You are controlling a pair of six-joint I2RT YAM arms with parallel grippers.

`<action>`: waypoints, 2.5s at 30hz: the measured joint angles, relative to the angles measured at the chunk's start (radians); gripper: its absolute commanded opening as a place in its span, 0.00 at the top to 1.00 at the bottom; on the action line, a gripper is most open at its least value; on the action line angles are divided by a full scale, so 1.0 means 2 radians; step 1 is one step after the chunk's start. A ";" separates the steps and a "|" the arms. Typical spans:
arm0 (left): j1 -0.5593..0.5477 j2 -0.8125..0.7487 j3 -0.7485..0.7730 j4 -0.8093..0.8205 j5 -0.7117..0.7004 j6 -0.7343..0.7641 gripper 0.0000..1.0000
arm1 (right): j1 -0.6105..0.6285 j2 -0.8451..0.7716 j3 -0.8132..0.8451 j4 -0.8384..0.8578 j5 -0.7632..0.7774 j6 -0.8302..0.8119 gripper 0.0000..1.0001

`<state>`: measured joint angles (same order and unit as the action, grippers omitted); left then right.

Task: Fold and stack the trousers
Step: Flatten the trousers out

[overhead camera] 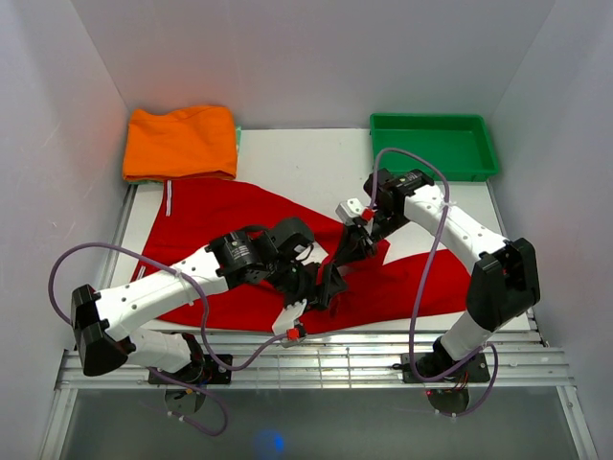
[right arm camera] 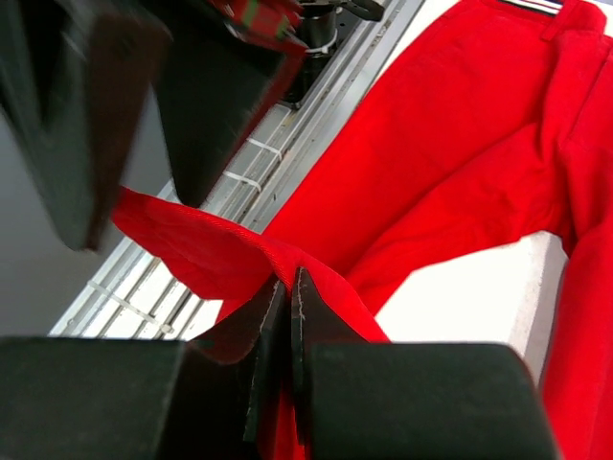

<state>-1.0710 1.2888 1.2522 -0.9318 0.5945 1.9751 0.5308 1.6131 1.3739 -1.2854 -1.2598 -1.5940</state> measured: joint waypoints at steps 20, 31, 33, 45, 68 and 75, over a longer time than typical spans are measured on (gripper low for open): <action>-0.009 0.043 0.036 0.088 -0.032 -0.213 1.00 | -0.161 -0.032 0.065 0.126 0.023 0.235 0.10; 0.027 0.166 0.131 0.216 -0.123 -0.585 1.00 | -0.332 -0.172 0.039 0.035 0.086 0.303 0.10; 0.045 0.187 0.146 0.226 -0.132 -0.629 1.00 | -0.332 -0.205 -0.002 0.016 0.087 0.295 0.10; 0.115 0.208 0.154 0.295 -0.080 -0.751 1.00 | -0.298 -0.164 -0.081 0.048 0.081 0.269 0.10; 0.172 0.161 0.113 0.370 -0.100 -0.809 0.43 | -0.246 -0.127 -0.034 0.146 0.098 0.379 0.92; 0.504 0.108 0.041 0.325 -0.130 -0.829 0.46 | -0.425 -0.095 0.073 0.052 0.137 0.285 0.92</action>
<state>-0.0635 1.5040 1.3350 -0.2817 0.3344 0.3172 -0.3187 1.4223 1.5208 -1.1820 -0.9852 -1.0237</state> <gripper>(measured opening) 0.555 0.078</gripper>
